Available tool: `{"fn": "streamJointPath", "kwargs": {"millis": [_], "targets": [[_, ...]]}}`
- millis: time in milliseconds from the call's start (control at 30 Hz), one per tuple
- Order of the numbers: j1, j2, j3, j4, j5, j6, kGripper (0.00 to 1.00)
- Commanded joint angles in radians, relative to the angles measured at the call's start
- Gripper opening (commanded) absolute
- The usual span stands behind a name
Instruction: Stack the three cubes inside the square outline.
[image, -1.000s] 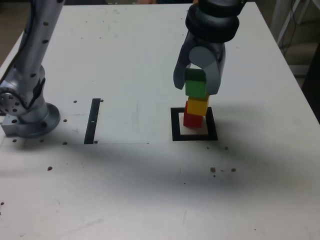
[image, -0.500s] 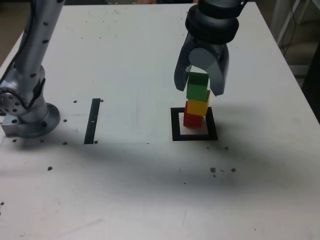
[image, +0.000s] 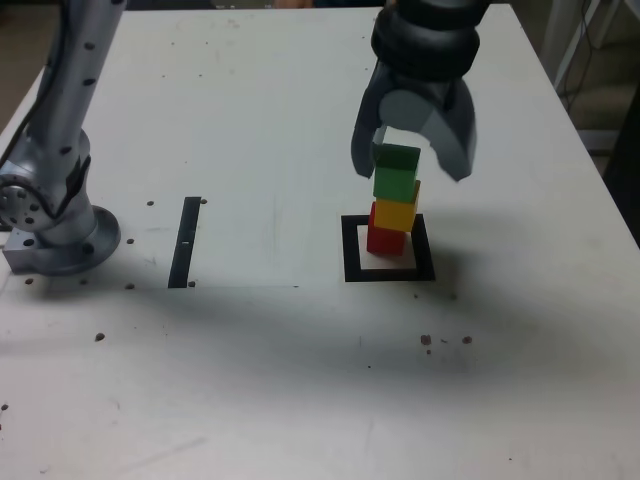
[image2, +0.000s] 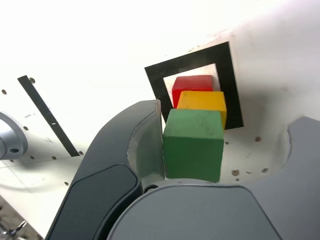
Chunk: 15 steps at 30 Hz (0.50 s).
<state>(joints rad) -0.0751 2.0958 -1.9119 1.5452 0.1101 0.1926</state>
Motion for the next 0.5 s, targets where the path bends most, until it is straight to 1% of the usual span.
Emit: {"fn": "streamJointPath", "kwargs": {"millis": [0,267,467], "targets": [[-0.002,-0.008,-0.004,0.0,0.002,-0.002,0.99],[-0.002,-0.019,0.001,-0.001,0.002,-0.002,0.99],[-0.002,-0.052,0.003,0.016,0.004,-0.003,0.99]]}}
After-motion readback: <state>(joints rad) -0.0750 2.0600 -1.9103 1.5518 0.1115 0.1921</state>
